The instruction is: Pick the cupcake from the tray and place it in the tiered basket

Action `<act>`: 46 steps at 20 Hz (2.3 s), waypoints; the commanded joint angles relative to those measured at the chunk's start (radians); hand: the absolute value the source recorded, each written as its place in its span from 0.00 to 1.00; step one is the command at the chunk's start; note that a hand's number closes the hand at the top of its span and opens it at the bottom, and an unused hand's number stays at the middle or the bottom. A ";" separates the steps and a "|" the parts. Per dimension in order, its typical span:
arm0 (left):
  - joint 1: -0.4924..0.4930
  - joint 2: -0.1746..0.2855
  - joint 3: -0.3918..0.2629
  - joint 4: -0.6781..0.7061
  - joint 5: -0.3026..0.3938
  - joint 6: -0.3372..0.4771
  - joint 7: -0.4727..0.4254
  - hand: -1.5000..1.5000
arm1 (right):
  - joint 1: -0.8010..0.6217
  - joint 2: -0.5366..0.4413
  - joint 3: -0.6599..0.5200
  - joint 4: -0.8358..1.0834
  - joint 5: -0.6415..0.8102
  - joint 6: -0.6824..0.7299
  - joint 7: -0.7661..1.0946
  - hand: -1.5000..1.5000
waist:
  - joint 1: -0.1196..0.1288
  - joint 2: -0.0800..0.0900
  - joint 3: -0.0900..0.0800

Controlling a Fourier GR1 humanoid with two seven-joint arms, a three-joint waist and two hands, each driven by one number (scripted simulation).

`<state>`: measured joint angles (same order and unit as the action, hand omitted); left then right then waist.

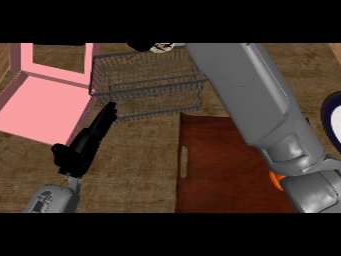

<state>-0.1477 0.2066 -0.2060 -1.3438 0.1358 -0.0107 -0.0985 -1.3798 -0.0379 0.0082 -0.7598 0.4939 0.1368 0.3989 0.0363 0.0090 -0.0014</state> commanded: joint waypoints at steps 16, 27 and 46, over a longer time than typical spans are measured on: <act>-0.046 -0.041 -0.002 0.050 -0.040 -0.017 -0.019 0.50 | -0.146 0.038 0.067 0.379 -0.414 -0.114 -0.024 1.00 | 0.047 0.008 -0.001; -0.036 -0.031 0.032 0.013 -0.020 -0.026 0.027 0.50 | -0.159 0.038 0.052 0.383 -0.633 -0.250 0.045 0.00 | 0.011 -0.005 0.000; 0.057 -0.030 0.053 -0.013 -0.043 -0.001 -0.013 0.50 | 0.123 -0.411 -0.150 0.223 -0.633 -0.401 -0.258 0.00 | -0.047 -0.012 0.002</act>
<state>-0.1155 0.1867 -0.1484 -1.3426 0.1054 -0.0286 -0.1101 -1.3470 -0.3444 -0.0930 -0.4832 -0.0958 -0.3494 0.1879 -0.0021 0.0000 0.0008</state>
